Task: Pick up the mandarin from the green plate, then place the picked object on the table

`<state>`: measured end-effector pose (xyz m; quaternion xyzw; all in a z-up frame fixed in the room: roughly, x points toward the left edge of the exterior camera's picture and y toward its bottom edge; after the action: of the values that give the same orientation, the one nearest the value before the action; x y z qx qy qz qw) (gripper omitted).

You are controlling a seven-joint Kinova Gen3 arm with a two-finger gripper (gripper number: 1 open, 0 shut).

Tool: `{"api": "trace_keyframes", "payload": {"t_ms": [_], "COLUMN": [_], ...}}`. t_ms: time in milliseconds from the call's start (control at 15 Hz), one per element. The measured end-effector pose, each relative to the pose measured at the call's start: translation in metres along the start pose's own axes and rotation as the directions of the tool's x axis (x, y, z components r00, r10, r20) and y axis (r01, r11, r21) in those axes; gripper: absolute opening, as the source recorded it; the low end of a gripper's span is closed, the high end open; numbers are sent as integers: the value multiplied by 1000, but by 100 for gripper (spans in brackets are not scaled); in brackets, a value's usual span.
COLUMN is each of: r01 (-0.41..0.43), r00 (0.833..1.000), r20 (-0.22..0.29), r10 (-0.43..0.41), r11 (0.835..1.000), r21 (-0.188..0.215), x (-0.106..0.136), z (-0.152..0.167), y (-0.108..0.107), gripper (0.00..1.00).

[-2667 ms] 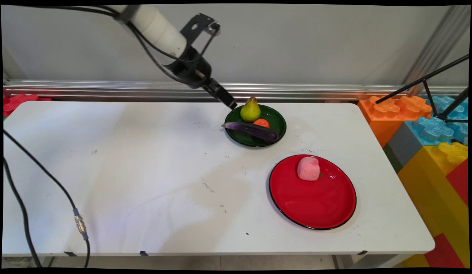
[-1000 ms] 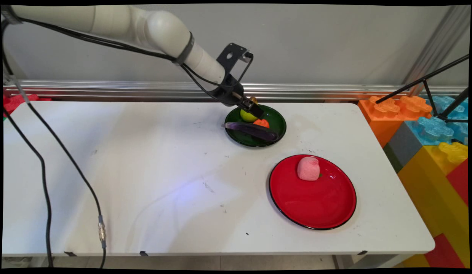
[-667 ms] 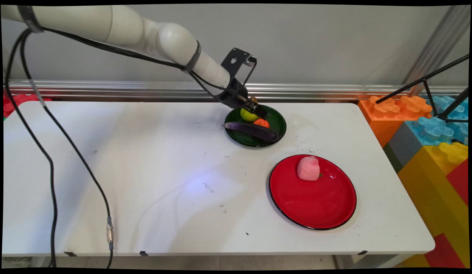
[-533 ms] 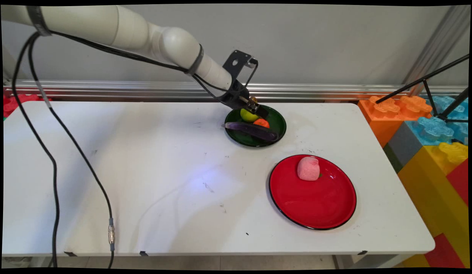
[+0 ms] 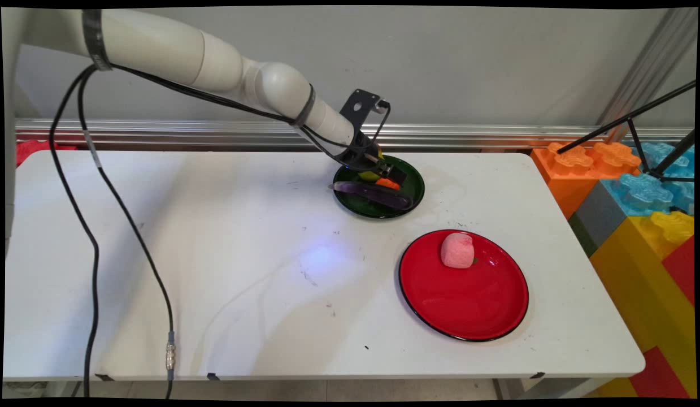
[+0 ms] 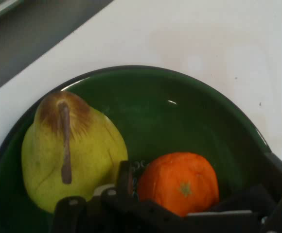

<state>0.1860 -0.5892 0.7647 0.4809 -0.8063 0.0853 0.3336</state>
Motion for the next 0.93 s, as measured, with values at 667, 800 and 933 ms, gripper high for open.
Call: {"api": "trace_keyframes", "payload": {"t_ms": [667,800,933], "r01": [3,-1,-8], "r00": [1000,1000,1000], "r20": [24,27,25], "r10": [-3,1,8], "r11": [1000,1000,1000], "r21": [3,3,3], "x": [-7,-7,-6], "z": [20,21,20], "y": [2,3,5], "gripper": [0,0,0]}}
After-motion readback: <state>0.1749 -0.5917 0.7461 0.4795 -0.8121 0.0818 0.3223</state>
